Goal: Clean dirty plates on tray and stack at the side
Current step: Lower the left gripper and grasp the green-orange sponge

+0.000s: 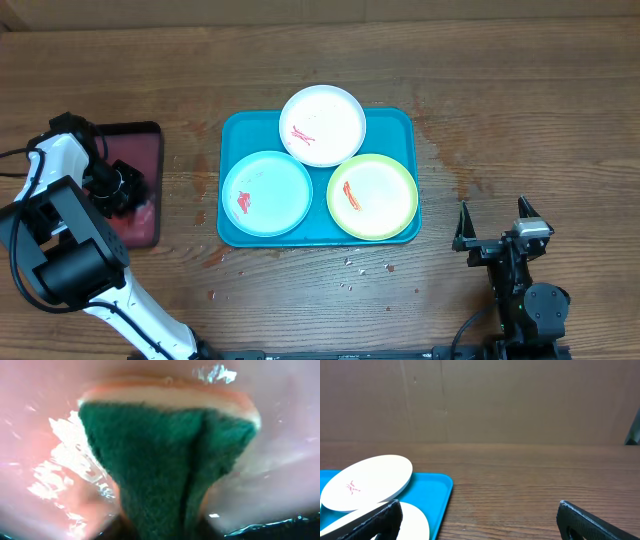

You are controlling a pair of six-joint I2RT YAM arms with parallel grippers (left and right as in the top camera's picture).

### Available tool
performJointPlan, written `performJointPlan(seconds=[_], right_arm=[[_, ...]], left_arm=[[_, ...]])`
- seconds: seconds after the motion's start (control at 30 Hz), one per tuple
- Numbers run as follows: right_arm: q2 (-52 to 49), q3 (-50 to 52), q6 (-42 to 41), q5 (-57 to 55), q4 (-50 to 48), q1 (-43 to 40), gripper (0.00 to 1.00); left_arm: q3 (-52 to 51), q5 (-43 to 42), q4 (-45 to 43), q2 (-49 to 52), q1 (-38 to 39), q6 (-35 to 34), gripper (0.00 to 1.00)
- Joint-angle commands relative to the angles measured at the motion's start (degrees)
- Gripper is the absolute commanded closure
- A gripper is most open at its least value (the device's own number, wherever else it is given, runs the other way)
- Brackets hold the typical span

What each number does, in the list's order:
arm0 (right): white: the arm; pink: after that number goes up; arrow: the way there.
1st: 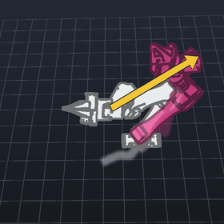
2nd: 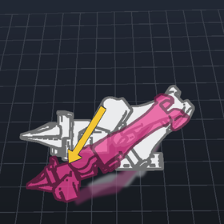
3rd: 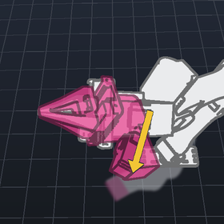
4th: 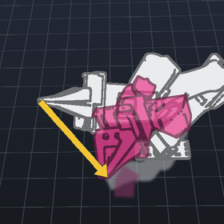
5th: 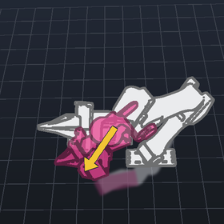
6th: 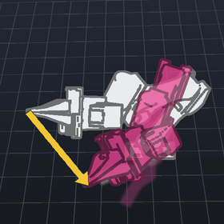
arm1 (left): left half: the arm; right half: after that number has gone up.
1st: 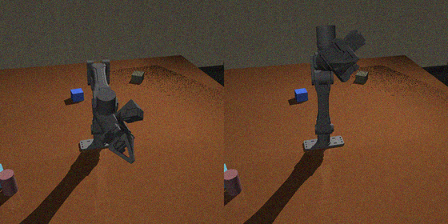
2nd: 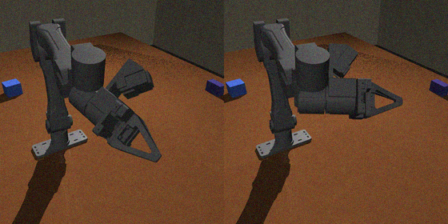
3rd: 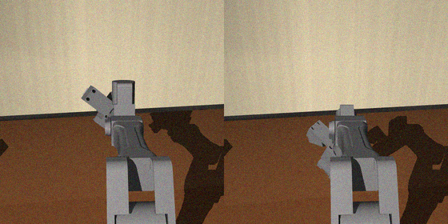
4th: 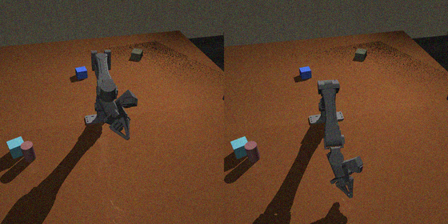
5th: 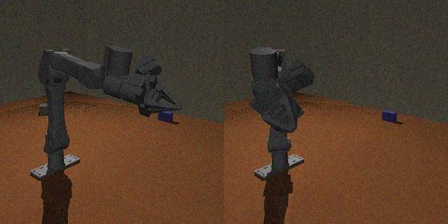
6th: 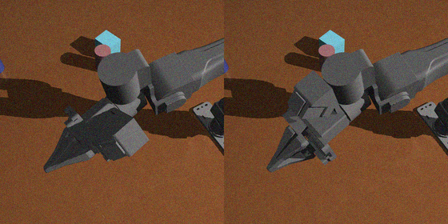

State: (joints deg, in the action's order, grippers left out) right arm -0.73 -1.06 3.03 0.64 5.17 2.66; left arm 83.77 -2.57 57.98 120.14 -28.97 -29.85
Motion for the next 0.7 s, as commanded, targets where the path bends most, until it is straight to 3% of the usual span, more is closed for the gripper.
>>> performJointPlan(seconds=[0.0, 0.07, 0.1, 0.13, 0.17, 0.2, 0.43, 0.57, 0.63, 0.67], right_arm=[[0.57, 0.59, 0.22, -0.15, -0.37, -0.15, 0.00], [0.57, 0.59, 0.22, -0.15, -0.37, -0.15, 0.00], [0.57, 0.59, 0.22, -0.15, -0.37, -0.15, 0.00], [0.57, 0.59, 0.22, -0.15, -0.37, -0.15, 0.00], [0.57, 0.59, 0.22, -0.15, -0.37, -0.15, 0.00], [0.57, 0.59, 0.22, -0.15, -0.37, -0.15, 0.00], [0.57, 0.59, 0.22, -0.15, -0.37, -0.15, 0.00], [0.57, 0.59, 0.22, -0.15, -0.37, -0.15, 0.00], [0.57, 0.59, 0.22, -0.15, -0.37, -0.15, 0.00], [0.57, 0.59, 0.22, -0.15, -0.37, -0.15, 0.00]], left_arm=[[-1.22, 1.22, -1.07, 2.75, 0.28, 0.26, 0.96], [-1.22, 5.38, -2.38, 2.75, 0.26, 0.28, 0.96], [-1.20, 8.39, -2.95, 2.75, 0.15, 0.28, 0.83], [-1.20, 10.03, -3.02, 2.75, 0.11, 0.33, 0.52], [-1.20, 11.28, -2.78, 2.75, 0.04, 0.90, 0.14], [-1.20, 11.76, -2.51, 2.75, 0.00, 2.49, 0.00], [-1.20, 6.58, 0.61, 2.75, 0.02, 4.57, 0.02], [-1.22, 0.55, 1.77, 2.75, 0.13, 4.57, 0.23], [-1.22, -0.57, 1.79, 2.75, 0.13, 4.57, 0.40], [-1.22, -0.48, 1.79, 2.75, 0.13, 4.59, 0.54]])
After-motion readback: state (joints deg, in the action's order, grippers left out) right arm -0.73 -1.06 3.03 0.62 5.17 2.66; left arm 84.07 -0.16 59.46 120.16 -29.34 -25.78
